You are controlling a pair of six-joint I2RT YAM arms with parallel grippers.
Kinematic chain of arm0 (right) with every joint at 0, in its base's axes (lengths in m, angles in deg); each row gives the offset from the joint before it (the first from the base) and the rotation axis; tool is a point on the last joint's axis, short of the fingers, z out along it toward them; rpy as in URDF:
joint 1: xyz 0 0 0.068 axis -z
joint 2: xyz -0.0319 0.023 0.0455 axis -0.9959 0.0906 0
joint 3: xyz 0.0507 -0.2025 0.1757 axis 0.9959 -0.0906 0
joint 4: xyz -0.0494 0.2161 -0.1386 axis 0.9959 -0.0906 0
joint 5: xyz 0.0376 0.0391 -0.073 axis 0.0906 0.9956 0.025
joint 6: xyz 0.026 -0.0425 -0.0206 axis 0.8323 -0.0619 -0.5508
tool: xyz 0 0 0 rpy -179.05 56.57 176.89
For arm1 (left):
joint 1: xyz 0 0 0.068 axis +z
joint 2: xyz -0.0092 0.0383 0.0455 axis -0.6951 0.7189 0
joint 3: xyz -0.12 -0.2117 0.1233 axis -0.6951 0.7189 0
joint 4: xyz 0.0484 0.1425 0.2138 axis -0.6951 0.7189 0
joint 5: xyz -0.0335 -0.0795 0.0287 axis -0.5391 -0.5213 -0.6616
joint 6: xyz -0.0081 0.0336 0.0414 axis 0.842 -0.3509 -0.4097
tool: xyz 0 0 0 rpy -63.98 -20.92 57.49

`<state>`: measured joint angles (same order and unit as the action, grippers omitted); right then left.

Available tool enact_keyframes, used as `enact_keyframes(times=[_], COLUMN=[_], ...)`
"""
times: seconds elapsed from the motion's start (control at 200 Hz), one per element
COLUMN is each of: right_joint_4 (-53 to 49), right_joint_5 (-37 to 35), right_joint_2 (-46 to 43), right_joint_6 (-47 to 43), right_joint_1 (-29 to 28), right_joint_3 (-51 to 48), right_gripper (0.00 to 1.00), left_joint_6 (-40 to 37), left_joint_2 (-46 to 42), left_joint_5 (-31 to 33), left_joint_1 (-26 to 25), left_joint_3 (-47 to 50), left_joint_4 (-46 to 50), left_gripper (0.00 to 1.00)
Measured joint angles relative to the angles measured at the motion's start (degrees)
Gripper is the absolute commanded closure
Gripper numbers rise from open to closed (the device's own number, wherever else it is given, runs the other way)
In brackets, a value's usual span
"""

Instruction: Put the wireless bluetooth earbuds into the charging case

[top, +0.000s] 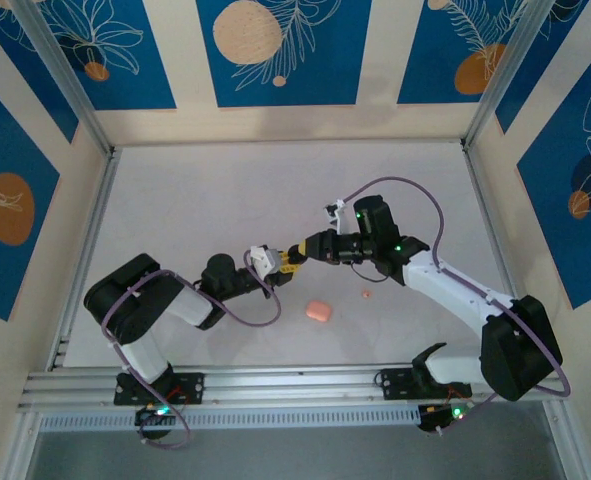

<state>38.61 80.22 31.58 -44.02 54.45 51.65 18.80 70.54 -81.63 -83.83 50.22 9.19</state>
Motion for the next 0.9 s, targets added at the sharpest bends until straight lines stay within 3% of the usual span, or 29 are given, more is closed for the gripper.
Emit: enact_keyframes(times=[0.9], right_joint_4=[11.4], right_joint_5=[-0.9], right_joint_2=[-2.3], right_joint_6=[7.9], right_joint_1=[0.1], right_joint_3=[-7.4], right_gripper=[0.8], left_joint_6=[1.5], left_joint_2=[-0.3], left_joint_5=[1.0], left_joint_1=[-0.6], left_joint_3=[-1.2], left_joint_4=[0.0], left_gripper=[0.82])
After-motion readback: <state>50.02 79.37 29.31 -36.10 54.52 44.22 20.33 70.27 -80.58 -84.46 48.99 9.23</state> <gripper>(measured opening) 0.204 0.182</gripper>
